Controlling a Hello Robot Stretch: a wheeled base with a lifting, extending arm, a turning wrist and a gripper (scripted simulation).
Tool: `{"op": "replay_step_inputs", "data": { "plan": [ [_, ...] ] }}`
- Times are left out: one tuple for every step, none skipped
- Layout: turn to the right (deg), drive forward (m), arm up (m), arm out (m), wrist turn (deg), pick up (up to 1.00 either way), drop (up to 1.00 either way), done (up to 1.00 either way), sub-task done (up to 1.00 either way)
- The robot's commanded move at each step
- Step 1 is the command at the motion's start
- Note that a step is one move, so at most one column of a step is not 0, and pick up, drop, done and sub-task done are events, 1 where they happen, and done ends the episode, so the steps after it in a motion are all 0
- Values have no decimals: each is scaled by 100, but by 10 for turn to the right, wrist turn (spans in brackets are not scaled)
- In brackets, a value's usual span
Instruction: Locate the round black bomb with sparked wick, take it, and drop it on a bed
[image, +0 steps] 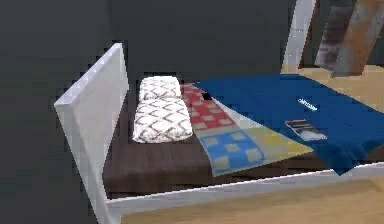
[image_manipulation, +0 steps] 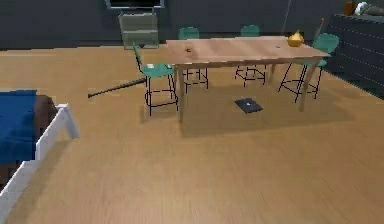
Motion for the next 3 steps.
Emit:
{"op": "replay_step_inputs", "data": {
  "plan": [
    [450, 0, 0, 0, 0, 0, 0, 0, 0],
    [450, 0, 0, 0, 0, 0, 0, 0, 0],
    [120, 0, 0, 0, 0, 0, 0, 0, 0]
  ]
}}
